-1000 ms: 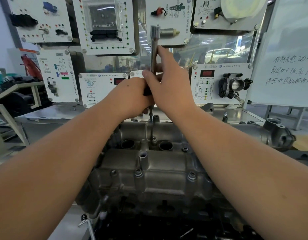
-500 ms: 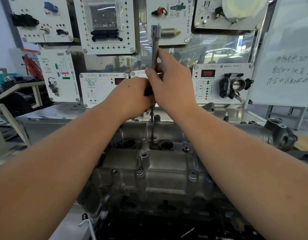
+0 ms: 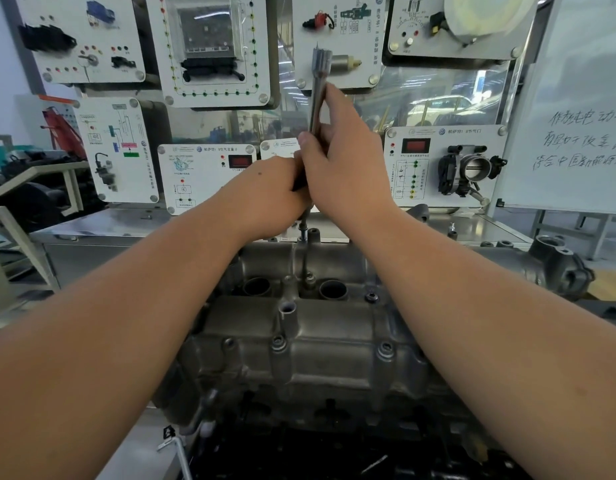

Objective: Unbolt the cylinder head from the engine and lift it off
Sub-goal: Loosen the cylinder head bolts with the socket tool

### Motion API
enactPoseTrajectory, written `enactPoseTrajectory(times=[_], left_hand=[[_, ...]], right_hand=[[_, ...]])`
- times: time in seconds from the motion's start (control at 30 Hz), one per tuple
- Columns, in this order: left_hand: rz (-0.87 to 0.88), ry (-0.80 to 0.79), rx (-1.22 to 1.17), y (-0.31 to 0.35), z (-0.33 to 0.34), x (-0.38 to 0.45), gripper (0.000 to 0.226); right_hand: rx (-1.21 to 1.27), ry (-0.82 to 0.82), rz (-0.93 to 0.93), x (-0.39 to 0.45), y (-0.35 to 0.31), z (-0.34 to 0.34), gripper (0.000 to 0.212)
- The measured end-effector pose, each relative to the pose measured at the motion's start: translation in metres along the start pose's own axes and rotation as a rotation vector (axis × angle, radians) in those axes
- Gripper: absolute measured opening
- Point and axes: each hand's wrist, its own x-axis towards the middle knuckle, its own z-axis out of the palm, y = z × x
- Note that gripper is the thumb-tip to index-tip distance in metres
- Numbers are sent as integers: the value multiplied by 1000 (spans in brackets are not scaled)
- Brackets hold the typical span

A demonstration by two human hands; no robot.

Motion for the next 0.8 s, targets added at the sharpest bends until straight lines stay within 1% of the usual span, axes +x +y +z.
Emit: enactPoseTrajectory(times=[0.07, 0.17, 0.2, 0.3, 0.33, 0.37, 0.47, 0.53, 0.6, 0.7, 0.73, 0.77, 0.8], left_hand=[[3, -6, 46, 1, 0, 1, 30], [-19, -1, 114, 2, -1, 3, 32], [-30, 3, 113, 2, -2, 3, 33], [-32, 18, 61, 1, -1, 2, 31], [-20, 22, 45, 1, 0, 1, 32], [-11, 17, 30, 0, 0, 0, 33], [-6, -9, 33, 0, 0, 0, 32], [-14, -7, 76, 2, 0, 1, 32], [-18, 8, 106, 3, -1, 1, 32], [-22, 10, 67, 3, -1, -2, 26], [-20, 9, 42, 2, -1, -2, 27], [-15, 11, 21, 1, 0, -2, 29], [-10, 11, 13, 1, 0, -2, 30]], right_hand=[[20, -14, 11, -1, 0, 0, 59], [1, -14, -8, -3, 0, 0, 59], [-18, -6, -19, -3, -1, 0, 55], [-81, -5, -32, 0, 0, -1, 32], [-75, -7, -24, 1, 1, -1, 30], [-64, -8, -13, 2, 1, -1, 34], [-54, -10, -6, 1, 2, 0, 54], [-31, -22, -6, -1, 2, 1, 56], [-22, -19, -7, -1, 2, 1, 48], [-42, 8, -3, 2, 5, -1, 21], [-33, 9, 12, 3, 6, -1, 17], [-26, 4, 20, 4, 6, -1, 19], [-28, -7, 20, 4, 6, 0, 28]])
